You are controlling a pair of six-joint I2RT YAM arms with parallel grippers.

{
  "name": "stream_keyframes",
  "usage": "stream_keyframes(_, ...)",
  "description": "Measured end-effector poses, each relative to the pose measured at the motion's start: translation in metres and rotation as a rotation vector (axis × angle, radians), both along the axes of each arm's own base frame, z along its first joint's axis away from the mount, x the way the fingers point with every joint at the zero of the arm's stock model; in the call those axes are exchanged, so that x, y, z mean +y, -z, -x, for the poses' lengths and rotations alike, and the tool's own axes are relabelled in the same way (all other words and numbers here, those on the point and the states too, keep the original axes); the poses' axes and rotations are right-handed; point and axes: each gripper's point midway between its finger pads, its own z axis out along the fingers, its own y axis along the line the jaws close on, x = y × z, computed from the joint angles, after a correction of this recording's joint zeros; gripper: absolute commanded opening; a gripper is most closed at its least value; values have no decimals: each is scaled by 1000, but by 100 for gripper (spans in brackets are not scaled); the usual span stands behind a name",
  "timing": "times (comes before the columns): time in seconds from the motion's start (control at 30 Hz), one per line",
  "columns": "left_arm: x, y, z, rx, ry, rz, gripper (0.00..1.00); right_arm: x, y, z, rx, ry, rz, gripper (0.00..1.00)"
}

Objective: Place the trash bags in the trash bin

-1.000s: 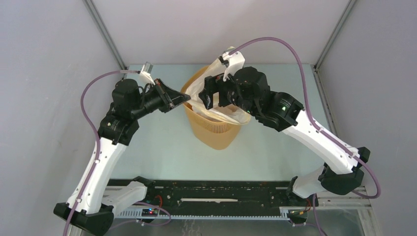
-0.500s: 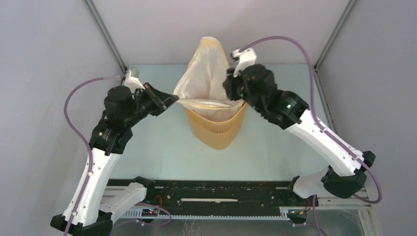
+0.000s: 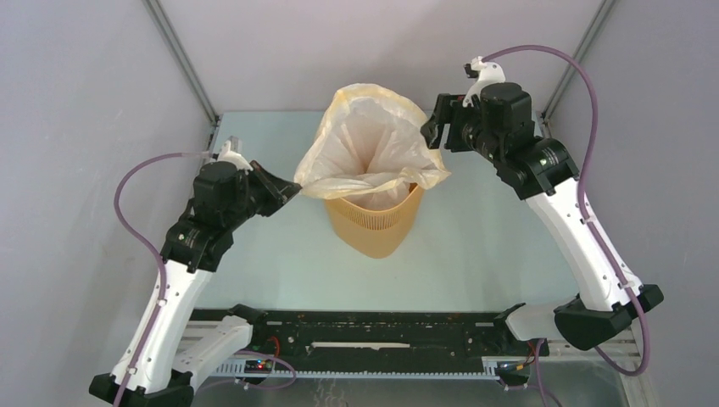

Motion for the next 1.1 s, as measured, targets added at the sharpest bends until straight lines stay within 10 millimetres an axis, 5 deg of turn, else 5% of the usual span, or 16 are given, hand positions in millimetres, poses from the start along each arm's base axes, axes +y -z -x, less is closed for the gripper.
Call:
stream_keyframes(0.13,-4,-5,1,-12,21,24,0,4,3,17,76,-37,-27,100)
stream_keyframes(0.33,-12,-9,5,-10,57,59,0,0,9,49,181,-37,-107,99)
stream_keyframes(0.53,-15,-10,6,-7,75,67,0,-9,36,88,263,-24,-223,92)
stream_keyframes(0.67,-17,-7,5,3,84,66,0,-14,51,91,277,-6,-306,80)
stream_keyframes(0.87,-18,-5,4,12,91,63,0,-11,62,69,308,0,-373,62)
stream_keyframes(1.1,-18,-4,5,8,100,53,0,-8,61,57,281,-21,-387,12)
